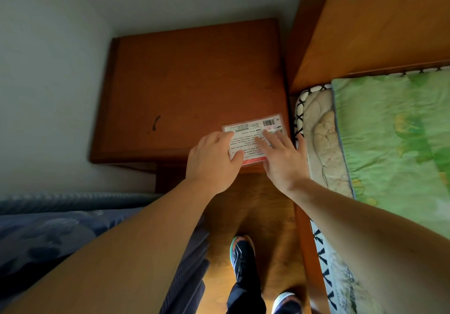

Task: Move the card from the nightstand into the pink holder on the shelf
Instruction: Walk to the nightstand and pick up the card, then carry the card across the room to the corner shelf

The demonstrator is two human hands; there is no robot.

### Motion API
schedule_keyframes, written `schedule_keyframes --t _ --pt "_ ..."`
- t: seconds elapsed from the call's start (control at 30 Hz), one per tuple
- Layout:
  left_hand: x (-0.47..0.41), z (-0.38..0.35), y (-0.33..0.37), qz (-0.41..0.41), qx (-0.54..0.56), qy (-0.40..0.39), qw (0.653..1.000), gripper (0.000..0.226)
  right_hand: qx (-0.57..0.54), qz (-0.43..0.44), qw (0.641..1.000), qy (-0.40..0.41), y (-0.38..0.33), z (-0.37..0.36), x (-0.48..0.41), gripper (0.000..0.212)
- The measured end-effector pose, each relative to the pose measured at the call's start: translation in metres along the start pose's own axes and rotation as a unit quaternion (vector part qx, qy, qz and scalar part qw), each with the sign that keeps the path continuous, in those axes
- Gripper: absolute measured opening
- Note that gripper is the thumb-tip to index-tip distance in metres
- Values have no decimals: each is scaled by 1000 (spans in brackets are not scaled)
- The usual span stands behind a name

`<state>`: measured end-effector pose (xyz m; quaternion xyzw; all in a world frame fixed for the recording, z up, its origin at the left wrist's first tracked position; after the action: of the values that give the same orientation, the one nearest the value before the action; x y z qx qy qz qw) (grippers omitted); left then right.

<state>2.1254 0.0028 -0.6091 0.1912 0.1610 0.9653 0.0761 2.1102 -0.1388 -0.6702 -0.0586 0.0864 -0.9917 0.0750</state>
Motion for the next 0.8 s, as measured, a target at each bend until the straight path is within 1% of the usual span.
schedule_keyframes --t 0.1,0.2,0.27,0.37,0.43,0.53,0.7,0.8 --pt "5 7 4 0 -2 10 1000 48 -27 19 998 56 1 20 4 32" --pt "13 23 18 1 11 21 1000 51 -55 44 994 89 7 52 6 17" --pt "18 39 35 -17 8 37 999 51 -65 49 990 112 13 83 8 13" --pt "25 71 71 -47 1 59 997 51 -50 35 989 132 25 138 18 15" --pt "30 96 104 -74 -3 74 995 51 -35 25 989 142 37 181 29 19" --pt "45 141 170 -136 0 94 986 51 0 4 987 159 61 252 56 26" --pt "95 217 299 -254 -9 124 959 52 40 -65 970 230 117 383 130 18" --pt "132 245 364 -303 -12 127 944 53 63 -123 961 240 147 448 183 13"
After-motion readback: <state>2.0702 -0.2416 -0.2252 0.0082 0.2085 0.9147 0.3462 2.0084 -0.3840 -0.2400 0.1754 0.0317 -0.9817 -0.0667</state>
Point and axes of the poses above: each hand's wrist, its own x-axis away from the middle knuckle, its own z-axis out of the back of the hand, y = z × x, the point moved 7 cm from there along -x, towards the middle knuckle, and after that the axes turned 2 degrees about -y, right-handed, at the moved point
